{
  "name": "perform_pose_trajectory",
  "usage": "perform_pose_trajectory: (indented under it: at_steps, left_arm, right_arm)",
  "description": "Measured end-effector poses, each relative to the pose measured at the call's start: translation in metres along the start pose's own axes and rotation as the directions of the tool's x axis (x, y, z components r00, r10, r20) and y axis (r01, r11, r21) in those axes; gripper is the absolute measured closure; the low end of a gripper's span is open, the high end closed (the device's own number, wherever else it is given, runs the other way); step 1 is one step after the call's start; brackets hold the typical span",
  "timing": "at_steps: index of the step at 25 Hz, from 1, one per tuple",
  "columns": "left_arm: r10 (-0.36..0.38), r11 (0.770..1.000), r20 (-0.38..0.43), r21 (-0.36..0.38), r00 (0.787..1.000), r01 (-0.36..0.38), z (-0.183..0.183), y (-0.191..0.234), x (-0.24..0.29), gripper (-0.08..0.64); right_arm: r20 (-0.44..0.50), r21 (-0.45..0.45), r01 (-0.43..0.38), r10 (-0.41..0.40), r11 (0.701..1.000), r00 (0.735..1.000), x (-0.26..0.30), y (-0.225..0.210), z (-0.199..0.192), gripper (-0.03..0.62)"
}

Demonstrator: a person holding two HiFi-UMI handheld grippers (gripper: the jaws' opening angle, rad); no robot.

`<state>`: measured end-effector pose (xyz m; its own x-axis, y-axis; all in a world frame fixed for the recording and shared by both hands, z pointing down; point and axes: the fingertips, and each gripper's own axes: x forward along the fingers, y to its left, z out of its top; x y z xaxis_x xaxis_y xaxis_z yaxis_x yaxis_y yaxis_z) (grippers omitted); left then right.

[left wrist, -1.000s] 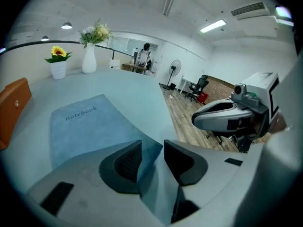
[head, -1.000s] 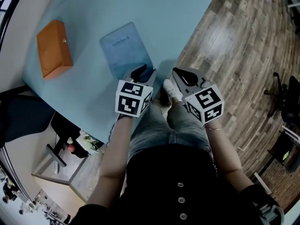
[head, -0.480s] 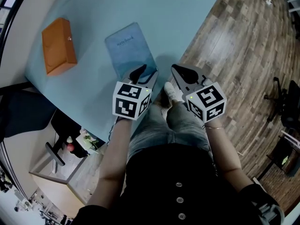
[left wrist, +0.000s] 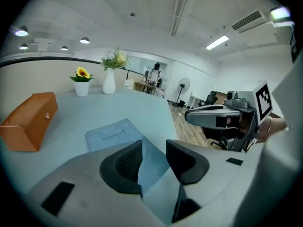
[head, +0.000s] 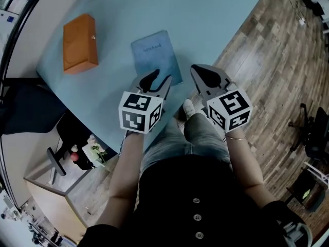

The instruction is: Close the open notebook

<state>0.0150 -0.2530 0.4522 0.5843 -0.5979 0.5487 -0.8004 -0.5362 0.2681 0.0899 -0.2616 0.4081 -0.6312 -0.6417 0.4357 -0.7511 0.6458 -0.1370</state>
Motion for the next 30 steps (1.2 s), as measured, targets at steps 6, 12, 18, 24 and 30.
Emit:
perform_pose_trajectory:
  at_steps: [6, 12, 18, 24, 30]
  left_arm:
    - [0.046, 0.999, 0.103, -0.008, 0.994, -0.045, 0.028, 0.011, -0.030, 0.454]
    - [0.100, 0.995, 0.201, -0.003, 0.974, -0.102, 0.052, 0.023, -0.060, 0.525]
    - [0.135, 0.989, 0.280, 0.015, 0.951, -0.145, 0.070, 0.028, -0.082, 0.543]
    - [0.150, 0.987, 0.310, 0.006, 0.939, -0.160, 0.075, 0.029, -0.094, 0.543]
    - [0.181, 0.979, 0.292, 0.042, 0.939, -0.201, 0.070, 0.028, -0.094, 0.543]
  right_arm:
    - [0.050, -0.071, -0.049, 0.053, 0.996, 0.997, 0.001, 0.015, 0.034, 0.588]
    - [0.098, -0.088, -0.093, 0.102, 0.992, 0.990, 0.008, 0.025, 0.060, 0.588]
    - [0.134, -0.075, -0.137, 0.146, 0.988, 0.980, 0.014, 0.036, 0.078, 0.588]
    - [0.135, -0.157, -0.222, 0.244, 0.962, 0.960, 0.017, 0.060, 0.088, 0.588]
    - [0.126, -0.174, -0.238, 0.261, 0.956, 0.957, 0.019, 0.074, 0.088, 0.588]
